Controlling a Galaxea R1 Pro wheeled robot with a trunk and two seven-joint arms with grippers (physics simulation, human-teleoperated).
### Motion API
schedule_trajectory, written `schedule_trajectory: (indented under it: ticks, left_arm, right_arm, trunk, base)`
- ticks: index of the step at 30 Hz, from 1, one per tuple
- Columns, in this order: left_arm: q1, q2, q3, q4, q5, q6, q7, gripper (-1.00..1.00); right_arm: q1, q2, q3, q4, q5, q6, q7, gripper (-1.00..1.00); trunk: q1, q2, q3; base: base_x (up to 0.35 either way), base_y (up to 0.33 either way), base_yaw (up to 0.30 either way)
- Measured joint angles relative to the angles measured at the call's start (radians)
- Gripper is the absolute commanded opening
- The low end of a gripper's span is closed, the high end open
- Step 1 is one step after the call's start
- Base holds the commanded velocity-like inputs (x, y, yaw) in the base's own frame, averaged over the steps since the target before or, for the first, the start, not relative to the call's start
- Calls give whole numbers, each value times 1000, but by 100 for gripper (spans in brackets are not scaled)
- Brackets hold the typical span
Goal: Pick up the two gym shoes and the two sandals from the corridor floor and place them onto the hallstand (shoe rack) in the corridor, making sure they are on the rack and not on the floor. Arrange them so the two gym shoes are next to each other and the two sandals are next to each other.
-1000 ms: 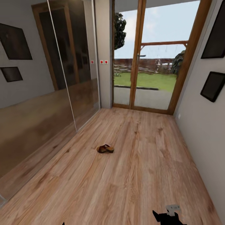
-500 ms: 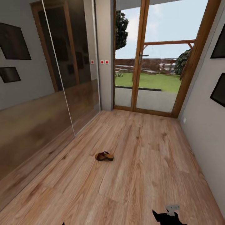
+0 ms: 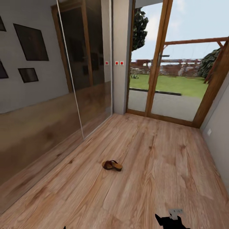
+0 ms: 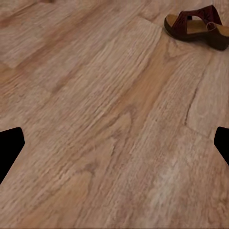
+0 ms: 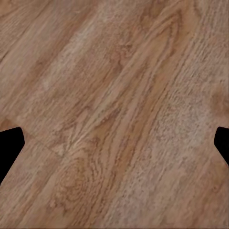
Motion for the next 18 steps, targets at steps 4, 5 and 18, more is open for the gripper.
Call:
schedule_trajectory:
  ticks: [4, 5, 18]
  left_arm:
    - [0, 0, 0, 0, 0, 0, 1, 100]
    - [0, 0, 0, 0, 0, 0, 1, 100]
    - [0, 0, 0, 0, 0, 0, 2, 100]
  right_arm:
    - [0, 0, 0, 0, 0, 0, 0, 100]
    - [0, 0, 0, 0, 0, 0, 0, 100]
    - [0, 0, 0, 1, 0, 0, 0, 100]
  trunk:
    - [0, 0, 0]
    - [0, 0, 0]
    - [0, 0, 0]
  base:
    - [229, -199, 277]
    - [228, -200, 277]
    - [208, -211, 277]
